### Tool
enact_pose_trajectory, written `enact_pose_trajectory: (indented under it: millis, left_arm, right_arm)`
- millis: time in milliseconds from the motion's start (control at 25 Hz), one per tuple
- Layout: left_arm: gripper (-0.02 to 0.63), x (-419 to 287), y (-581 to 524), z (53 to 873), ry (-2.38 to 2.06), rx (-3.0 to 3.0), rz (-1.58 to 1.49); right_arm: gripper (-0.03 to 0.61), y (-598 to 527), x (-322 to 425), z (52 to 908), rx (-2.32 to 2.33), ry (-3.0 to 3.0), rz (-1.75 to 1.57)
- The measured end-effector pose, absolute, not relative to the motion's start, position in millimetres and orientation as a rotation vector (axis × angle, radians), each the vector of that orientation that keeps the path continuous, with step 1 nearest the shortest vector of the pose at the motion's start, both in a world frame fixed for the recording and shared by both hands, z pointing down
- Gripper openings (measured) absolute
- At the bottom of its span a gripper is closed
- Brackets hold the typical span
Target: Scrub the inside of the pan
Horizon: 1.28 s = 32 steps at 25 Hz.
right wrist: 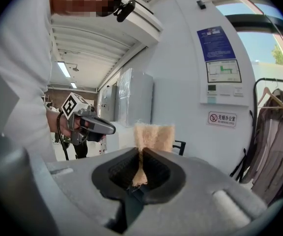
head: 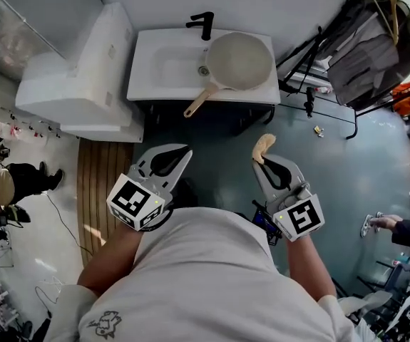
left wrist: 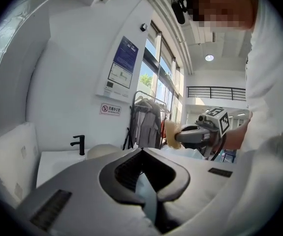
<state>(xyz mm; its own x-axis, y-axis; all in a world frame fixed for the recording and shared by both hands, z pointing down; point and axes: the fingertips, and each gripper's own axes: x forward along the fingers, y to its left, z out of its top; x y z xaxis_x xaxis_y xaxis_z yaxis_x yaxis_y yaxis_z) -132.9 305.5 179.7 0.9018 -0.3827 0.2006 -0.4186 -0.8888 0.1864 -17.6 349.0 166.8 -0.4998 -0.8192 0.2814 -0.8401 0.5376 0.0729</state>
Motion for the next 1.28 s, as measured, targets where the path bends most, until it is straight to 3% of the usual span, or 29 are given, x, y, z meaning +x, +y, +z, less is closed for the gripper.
enact_pose_trajectory:
  millis: [680,1280]
  left_arm:
    - [-0.002,-15.6,510.0,163.2,-0.728,2.894,0.159]
    - [-0.002,-8.9,562.8,164.8,-0.717,2.916,0.218]
  right_arm:
    - [0.024,563.8,83.8,184.4,1.36,-2.591,0.196]
    - [0.023,611.9,95.0,186.3,1.368,-2.618,0.189]
